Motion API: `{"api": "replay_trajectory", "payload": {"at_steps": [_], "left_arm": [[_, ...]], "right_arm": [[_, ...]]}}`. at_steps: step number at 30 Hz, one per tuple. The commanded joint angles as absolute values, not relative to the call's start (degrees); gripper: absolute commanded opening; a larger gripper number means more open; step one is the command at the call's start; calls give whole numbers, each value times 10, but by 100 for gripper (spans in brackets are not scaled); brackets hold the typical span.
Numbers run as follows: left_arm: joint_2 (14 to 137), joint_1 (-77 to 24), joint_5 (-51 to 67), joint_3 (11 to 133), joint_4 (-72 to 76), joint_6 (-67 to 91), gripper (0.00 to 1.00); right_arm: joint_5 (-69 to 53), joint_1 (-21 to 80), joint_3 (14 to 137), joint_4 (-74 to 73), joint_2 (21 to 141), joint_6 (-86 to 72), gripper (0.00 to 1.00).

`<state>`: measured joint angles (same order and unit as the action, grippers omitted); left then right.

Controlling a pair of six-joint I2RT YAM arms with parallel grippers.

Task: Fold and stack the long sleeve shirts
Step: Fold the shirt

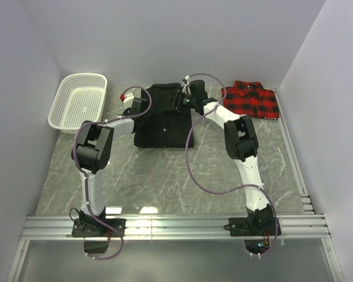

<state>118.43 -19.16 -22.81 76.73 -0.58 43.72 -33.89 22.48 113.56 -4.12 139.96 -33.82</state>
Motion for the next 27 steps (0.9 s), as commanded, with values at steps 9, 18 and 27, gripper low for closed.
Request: {"api": "replay_trajectory", "payload": {"at_steps": [9, 18, 27], "left_arm": [[1088, -188, -246, 783, 3, 429, 42], [998, -189, -229, 776, -79, 449, 69], [846, -192, -107, 592, -92, 548, 58]], "right_arm": [[-276, 210, 1065, -78, 1217, -299, 50], [-353, 235, 921, -48, 1117, -366, 50], [-379, 316, 793, 53, 1106, -422, 50]]}}
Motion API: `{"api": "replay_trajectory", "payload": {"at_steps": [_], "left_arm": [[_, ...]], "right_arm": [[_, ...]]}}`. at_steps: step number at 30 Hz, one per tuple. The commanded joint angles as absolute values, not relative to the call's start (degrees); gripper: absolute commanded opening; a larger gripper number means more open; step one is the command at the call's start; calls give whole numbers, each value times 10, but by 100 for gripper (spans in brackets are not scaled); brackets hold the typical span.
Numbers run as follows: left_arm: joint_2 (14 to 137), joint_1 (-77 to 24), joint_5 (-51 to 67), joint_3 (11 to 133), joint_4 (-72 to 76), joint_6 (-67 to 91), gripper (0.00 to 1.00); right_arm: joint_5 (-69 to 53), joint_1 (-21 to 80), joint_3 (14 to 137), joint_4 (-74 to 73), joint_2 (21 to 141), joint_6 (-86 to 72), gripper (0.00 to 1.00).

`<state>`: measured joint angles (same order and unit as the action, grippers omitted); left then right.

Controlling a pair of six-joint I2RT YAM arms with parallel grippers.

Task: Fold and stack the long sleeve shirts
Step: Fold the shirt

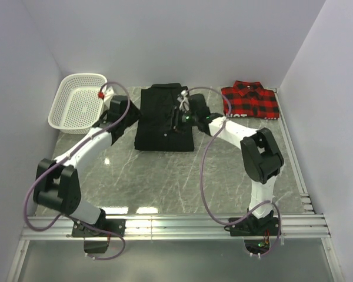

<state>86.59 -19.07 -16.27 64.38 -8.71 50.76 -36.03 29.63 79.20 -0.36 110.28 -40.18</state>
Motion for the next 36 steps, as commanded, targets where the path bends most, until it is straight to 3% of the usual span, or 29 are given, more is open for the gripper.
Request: {"api": "replay_trajectory", "payload": {"at_steps": [1, 12, 16, 23, 30, 34, 36], "left_arm": [[839, -192, -96, 581, -82, 553, 55], [875, -193, -30, 493, 25, 590, 36], [913, -191, -79, 458, 31, 611, 29], [951, -177, -74, 438, 33, 628, 28], [863, -177, -94, 453, 4, 612, 39], [810, -180, -86, 457, 2, 596, 60], [801, -181, -76, 450, 2, 588, 64]], "right_arm": [[-379, 320, 791, 68, 1113, -424, 50], [-390, 319, 804, 129, 1257, -452, 49], [-393, 309, 803, 134, 1288, -451, 49], [-410, 300, 793, 139, 1295, -448, 48], [-421, 299, 799, 117, 1240, -425, 48], [-426, 301, 792, 103, 1209, -415, 48], [-424, 300, 787, 100, 1191, -410, 48]]}}
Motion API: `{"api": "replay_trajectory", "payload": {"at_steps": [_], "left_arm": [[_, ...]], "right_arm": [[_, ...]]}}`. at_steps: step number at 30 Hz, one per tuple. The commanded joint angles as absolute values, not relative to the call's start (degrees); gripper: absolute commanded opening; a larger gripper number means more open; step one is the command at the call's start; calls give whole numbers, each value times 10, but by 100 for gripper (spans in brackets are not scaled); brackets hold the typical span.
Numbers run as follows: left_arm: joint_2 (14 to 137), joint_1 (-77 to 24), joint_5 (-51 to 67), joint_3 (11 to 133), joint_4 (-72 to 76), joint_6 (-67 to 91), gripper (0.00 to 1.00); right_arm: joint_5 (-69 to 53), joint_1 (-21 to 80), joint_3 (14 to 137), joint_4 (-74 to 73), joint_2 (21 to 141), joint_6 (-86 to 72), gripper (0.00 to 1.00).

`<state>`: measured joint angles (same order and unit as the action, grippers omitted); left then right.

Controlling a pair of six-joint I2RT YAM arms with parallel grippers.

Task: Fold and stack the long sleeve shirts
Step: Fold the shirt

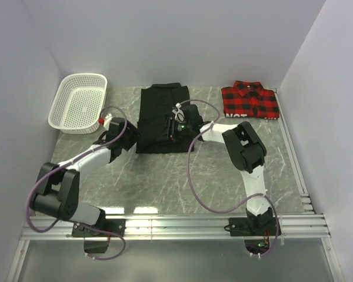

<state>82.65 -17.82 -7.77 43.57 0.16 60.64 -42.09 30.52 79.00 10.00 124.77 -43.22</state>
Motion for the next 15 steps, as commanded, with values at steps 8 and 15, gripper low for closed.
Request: {"api": "replay_trajectory", "payload": {"at_steps": [8, 15], "left_arm": [[902, -162, -91, 539, 11, 521, 60], [1047, -143, -105, 674, 5, 433, 54]], "right_arm": [[-411, 302, 775, 86, 1187, -382, 48], [-417, 303, 772, 99, 1221, -381, 48]]}}
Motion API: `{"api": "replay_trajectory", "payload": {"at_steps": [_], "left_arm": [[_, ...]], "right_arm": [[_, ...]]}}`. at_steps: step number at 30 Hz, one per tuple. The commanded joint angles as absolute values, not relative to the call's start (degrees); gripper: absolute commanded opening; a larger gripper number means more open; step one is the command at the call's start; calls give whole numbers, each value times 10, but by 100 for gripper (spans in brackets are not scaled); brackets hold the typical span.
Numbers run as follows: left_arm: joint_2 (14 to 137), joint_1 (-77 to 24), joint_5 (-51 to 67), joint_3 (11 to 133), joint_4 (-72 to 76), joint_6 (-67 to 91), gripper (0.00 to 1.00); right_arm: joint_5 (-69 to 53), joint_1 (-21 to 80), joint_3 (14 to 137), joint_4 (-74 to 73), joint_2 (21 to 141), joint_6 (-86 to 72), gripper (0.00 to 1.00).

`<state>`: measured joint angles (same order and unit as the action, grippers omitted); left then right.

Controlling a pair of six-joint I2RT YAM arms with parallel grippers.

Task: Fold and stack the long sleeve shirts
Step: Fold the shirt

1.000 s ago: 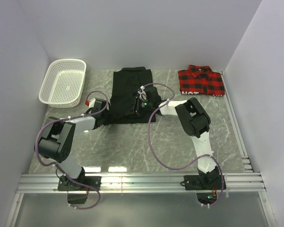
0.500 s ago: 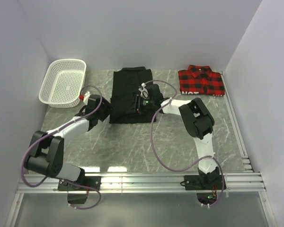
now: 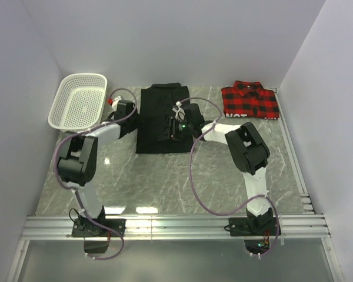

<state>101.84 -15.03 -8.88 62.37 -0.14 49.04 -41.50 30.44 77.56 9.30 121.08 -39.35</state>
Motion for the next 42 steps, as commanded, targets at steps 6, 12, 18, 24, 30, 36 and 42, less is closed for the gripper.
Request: {"api": "replay_trajectory", "payload": {"at_steps": [6, 12, 18, 24, 30, 36, 42], "left_arm": [[1123, -142, -108, 742, 3, 390, 44], [1173, -141, -120, 786, -16, 372, 42], [1193, -141, -119, 801, -20, 365, 37], [1193, -141, -128, 810, -17, 352, 15], [1194, -142, -134, 824, -4, 315, 2], [1210, -142, -133, 831, 45, 282, 4], [1226, -141, -142, 836, 76, 268, 9]], "right_arm": [[-418, 304, 768, 94, 1230, -372, 47], [-412, 302, 769, 81, 1228, -359, 47], [-414, 303, 769, 77, 1231, -357, 47], [-410, 302, 773, 70, 1231, -351, 47], [-410, 303, 773, 68, 1237, -350, 47], [-402, 302, 774, 52, 1245, -342, 47], [-400, 301, 766, 43, 1248, -337, 47]]}}
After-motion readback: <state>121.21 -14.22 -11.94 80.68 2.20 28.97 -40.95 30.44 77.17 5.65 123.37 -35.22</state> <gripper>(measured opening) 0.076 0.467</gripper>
